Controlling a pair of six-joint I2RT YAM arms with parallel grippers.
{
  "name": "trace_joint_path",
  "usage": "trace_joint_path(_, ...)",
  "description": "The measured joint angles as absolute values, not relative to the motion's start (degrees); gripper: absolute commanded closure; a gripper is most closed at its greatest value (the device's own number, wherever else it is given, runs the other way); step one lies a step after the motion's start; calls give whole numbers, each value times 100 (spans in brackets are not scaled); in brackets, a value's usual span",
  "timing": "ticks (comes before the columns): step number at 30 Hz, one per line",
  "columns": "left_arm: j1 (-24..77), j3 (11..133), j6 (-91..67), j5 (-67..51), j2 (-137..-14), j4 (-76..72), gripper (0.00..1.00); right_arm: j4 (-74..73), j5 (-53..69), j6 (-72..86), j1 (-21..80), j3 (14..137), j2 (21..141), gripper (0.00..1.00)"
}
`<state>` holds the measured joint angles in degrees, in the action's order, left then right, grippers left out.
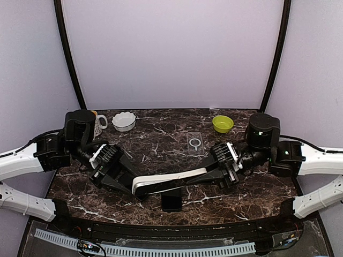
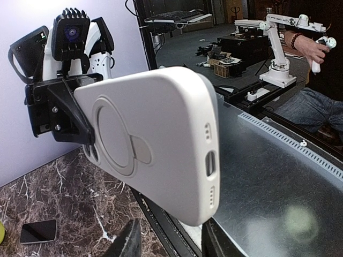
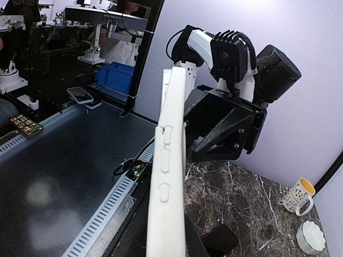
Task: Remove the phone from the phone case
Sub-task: Remove the phone from the phone case.
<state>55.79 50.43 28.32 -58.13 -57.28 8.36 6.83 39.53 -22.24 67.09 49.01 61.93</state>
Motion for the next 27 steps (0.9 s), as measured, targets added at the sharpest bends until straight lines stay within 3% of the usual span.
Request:
trace_joint_path(10,5579,5131,2956,-5706,-5839,1011,60,545,4362,-2228,6696,4971,6410,100)
trace_joint_path(17,5579,5131,3153,-5481,-5839,1192,39,316,4294,-2331,6696,4971,6357,100)
trace_joint_path(27,5579,5227,3726,-5116,-5835,2047,42,-8,4062,-2587,6670,4974,6040,100)
